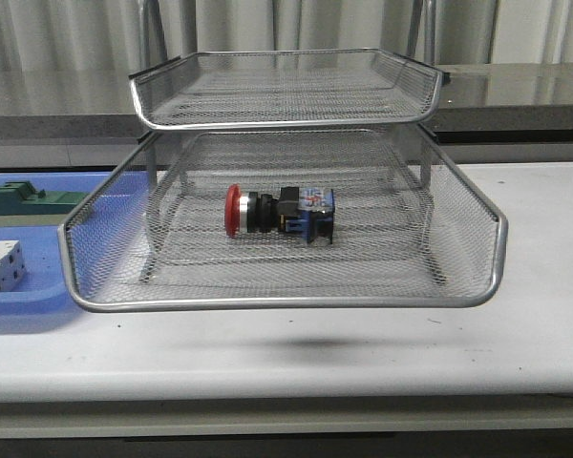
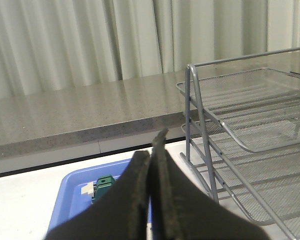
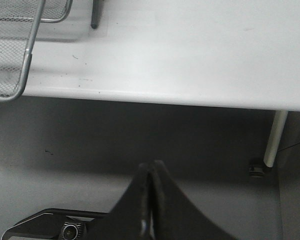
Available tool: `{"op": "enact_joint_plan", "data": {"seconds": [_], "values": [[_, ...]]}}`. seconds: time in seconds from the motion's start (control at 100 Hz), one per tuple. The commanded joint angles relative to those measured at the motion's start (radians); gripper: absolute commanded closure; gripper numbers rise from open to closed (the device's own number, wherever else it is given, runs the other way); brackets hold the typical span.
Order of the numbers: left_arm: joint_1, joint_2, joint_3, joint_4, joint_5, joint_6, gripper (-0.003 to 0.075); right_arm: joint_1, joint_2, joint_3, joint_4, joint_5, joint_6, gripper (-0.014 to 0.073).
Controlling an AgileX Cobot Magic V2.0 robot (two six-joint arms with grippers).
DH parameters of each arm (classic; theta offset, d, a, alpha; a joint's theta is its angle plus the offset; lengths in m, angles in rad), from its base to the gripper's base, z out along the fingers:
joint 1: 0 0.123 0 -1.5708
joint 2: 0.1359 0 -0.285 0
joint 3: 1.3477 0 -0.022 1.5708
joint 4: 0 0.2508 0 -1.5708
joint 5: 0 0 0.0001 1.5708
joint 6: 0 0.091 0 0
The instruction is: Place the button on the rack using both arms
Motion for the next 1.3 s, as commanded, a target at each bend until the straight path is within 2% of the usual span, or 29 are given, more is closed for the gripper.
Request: {"op": "enact_joint_plan", "data": {"seconds": [0.0,0.34,0.66,0.78,1.09,1.29], "values": [[0.003,0.008,-0.028,-0.013,-0.078,-0.011,0.0741,-0.001,0.005,-0.033,-0.009,-0.046,-0.001,0.0662],[0.003,0.008,-0.028,-0.013,-0.078,-0.011,0.0741,-0.001,0.005,-0.033,-0.008,-0.085,-0.001,0.0662],[0.003,0.008,-0.028,-0.013,-0.078,-0.011,0.0741,-0.001,0.063,-0.033,0.136,-0.182,-0.023,0.066],[0.003,0.008,-0.028,-0.013,-0.078,-0.011,0.0741,-0.001,0.157,-0.033,0.222,-0.18,-0.122,0.066],[0.003,0.008,-0.028,-0.013,-0.078,-0.011,0.0741,0.005,0.388,-0.033,0.516,-0.184,-0.534,0.0659],[0.003,0.008,-0.028,-0.013,-0.078,-0.011,0.0741,0.117,0.484,-0.033,0.549,-0.263,-0.633,0.0652]]}}
